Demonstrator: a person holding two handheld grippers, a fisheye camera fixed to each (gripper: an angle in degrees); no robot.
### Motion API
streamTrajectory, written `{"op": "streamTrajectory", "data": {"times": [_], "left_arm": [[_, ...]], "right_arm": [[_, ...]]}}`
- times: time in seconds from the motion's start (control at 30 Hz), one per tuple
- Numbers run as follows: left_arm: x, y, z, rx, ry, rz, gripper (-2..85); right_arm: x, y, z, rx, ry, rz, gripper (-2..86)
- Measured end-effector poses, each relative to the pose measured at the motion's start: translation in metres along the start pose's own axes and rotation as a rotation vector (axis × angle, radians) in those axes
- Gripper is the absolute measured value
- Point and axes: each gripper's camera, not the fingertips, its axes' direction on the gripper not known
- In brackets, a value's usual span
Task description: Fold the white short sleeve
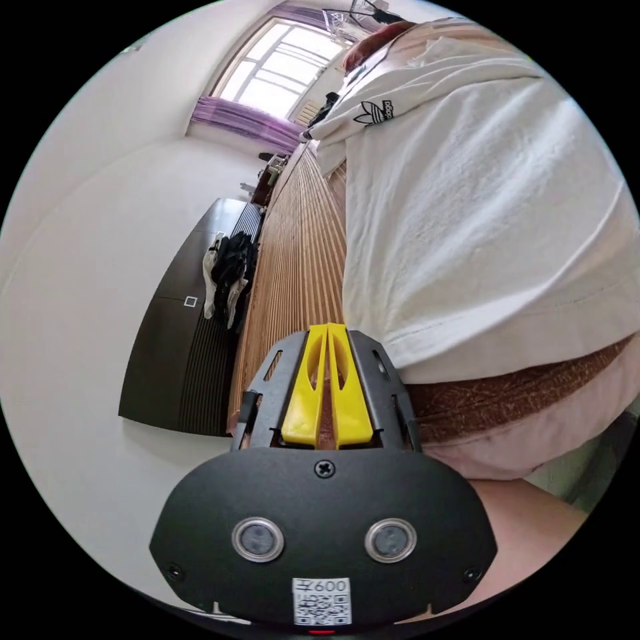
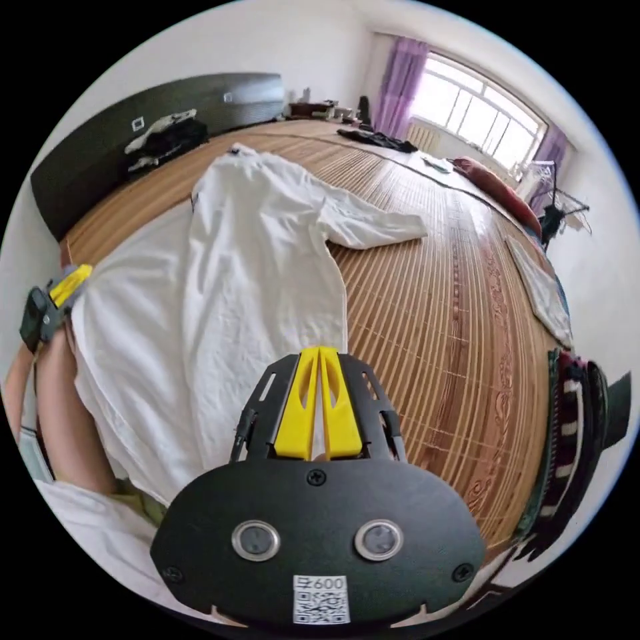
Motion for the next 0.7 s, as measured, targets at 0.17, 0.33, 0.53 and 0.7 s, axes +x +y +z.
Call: {"op": "streamTrajectory", "data": {"times": [0.17,0.33,0.53,0.7], "left_arm": [[0.019,0.009,-0.001,-0.009,-0.085,0.083,0.5],[0.022,0.021,0.001,0.002,-0.086,0.073,0.6],[0.032,0.037,0.000,0.037,-0.109,0.100,0.6],[0.042,0.049,0.001,0.047,-0.147,0.113,0.7]], "right_arm": [[-0.023,0.009,0.021,-0.183,0.378,-0.232,-0.8],[0.041,0.074,0.002,-0.118,0.313,0.142,-0.8],[0.031,0.114,-0.017,-0.111,0.336,0.266,-0.8],[0.015,0.157,-0.026,-0.038,0.330,0.334,-0.8]]}}
